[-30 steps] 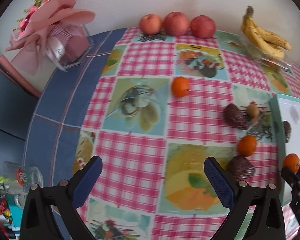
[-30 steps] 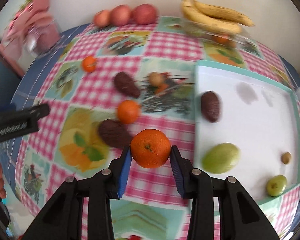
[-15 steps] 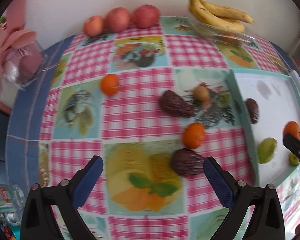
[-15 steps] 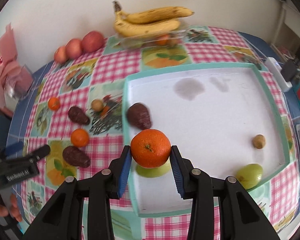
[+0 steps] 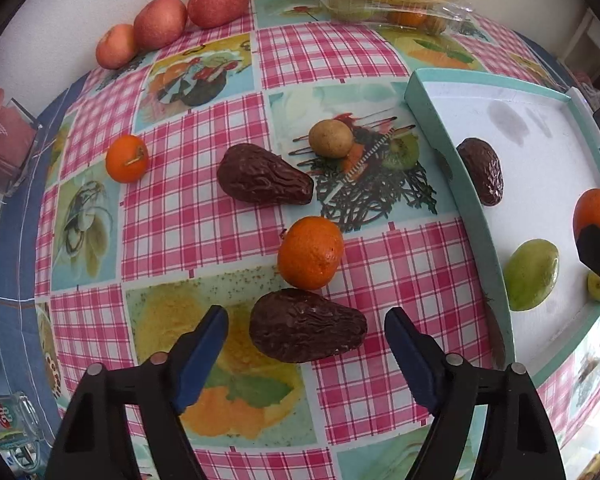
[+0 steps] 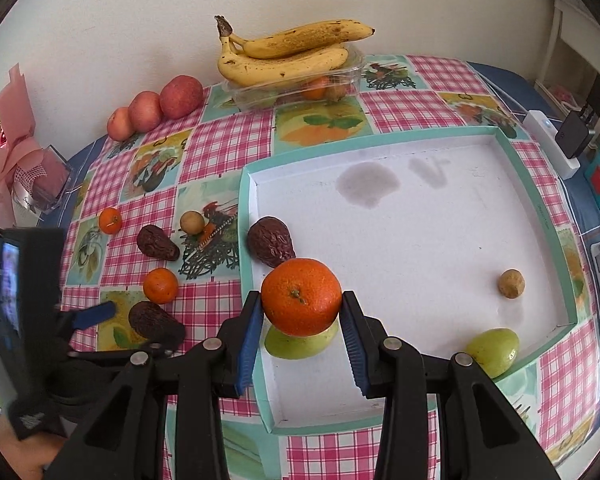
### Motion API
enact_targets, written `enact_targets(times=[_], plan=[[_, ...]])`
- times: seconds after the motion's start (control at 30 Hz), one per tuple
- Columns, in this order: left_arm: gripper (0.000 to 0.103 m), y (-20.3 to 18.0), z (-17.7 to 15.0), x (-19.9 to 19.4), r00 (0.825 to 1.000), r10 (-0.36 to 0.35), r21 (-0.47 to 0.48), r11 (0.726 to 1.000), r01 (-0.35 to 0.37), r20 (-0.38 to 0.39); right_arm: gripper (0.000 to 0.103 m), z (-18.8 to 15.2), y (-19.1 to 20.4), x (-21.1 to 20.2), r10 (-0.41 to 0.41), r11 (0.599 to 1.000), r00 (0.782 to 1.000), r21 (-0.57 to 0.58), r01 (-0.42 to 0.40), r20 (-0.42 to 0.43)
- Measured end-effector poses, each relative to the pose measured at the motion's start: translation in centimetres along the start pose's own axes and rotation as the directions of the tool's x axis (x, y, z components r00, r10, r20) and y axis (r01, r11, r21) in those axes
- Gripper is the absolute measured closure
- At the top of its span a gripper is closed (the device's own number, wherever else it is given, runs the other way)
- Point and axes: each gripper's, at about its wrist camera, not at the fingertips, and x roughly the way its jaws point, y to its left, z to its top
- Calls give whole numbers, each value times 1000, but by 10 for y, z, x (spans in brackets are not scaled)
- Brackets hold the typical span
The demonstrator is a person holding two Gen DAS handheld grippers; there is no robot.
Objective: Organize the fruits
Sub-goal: 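Lift the tangerine with the right tool and carry it over the tray, then grasp a brown date with the left tool while the right tool holds the tangerine over the tray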
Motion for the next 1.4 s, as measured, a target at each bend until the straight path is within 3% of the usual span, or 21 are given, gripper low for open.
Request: enact_targets(times=[0.1, 0.3, 0.53, 0.87, 1.2, 1.4], plan=[[43, -1, 1, -1, 1000, -5, -7, 1000, 5, 2, 62, 1, -1, 0, 4, 1000, 1000, 3, -4, 2], [43, 9, 1, -14, 1000, -10, -10, 1000, 10, 29, 62, 1, -3, -2, 12, 1000, 1000, 10, -12, 9], [43, 6, 6, -47, 992, -17, -5, 1000, 18, 123, 62, 3, -13, -4, 12, 999, 1000, 41, -13, 17], [43, -47, 16, -73, 969, -77, 46, 997, 68, 235, 62, 8, -60, -14, -96, 988, 994, 123, 90, 43], [43, -112, 38, -48, 969, -163, 133, 981, 140, 185, 62, 25, -104, -12, -178, 965, 982, 208, 162, 62], [43, -132, 51, -25, 978, -159, 135, 981, 140, 135, 62, 33, -118, 4, -157, 965, 987, 216, 147, 31]])
